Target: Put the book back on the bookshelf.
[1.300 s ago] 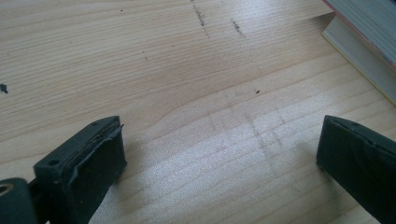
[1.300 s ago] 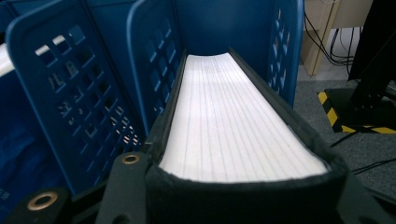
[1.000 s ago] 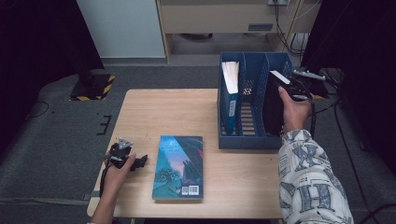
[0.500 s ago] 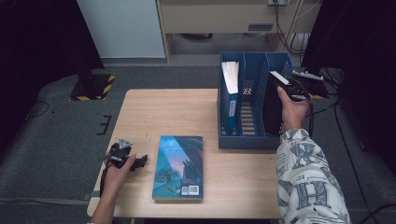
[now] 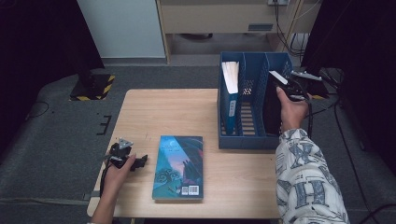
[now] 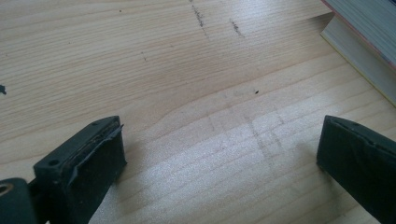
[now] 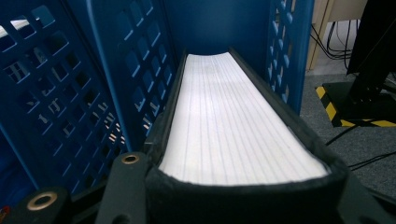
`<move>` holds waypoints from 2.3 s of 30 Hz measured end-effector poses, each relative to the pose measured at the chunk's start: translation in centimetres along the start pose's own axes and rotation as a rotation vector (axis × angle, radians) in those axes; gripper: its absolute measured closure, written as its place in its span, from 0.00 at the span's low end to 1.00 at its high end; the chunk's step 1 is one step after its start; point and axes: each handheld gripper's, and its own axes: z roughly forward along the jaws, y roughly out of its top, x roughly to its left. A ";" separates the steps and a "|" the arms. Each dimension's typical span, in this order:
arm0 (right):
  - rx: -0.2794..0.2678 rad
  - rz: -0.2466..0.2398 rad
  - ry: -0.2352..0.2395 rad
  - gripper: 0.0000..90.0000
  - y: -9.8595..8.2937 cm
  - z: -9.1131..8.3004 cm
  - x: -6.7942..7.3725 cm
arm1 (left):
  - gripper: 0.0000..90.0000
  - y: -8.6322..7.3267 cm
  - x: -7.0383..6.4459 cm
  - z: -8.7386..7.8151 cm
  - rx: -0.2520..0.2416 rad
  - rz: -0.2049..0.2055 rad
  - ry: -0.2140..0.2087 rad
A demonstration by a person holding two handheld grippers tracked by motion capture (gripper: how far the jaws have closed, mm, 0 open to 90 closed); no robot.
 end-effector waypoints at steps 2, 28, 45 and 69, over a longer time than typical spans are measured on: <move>0.009 -0.008 0.000 0.58 0.0 0.0 0.1 | 0.00 0.0 0.0 0.0 0.000 0.000 0.000; 0.126 -0.037 0.007 0.57 -1.6 -2.9 0.0 | 0.00 0.0 -0.2 -0.1 0.001 0.009 -0.007; 0.097 -0.038 -0.001 0.54 -3.4 -4.1 1.0 | 0.00 0.0 -0.3 -0.1 0.001 0.011 -0.009; 0.125 -0.016 0.002 0.50 -1.9 -3.1 1.8 | 0.00 0.0 -0.4 -0.1 0.002 0.012 -0.011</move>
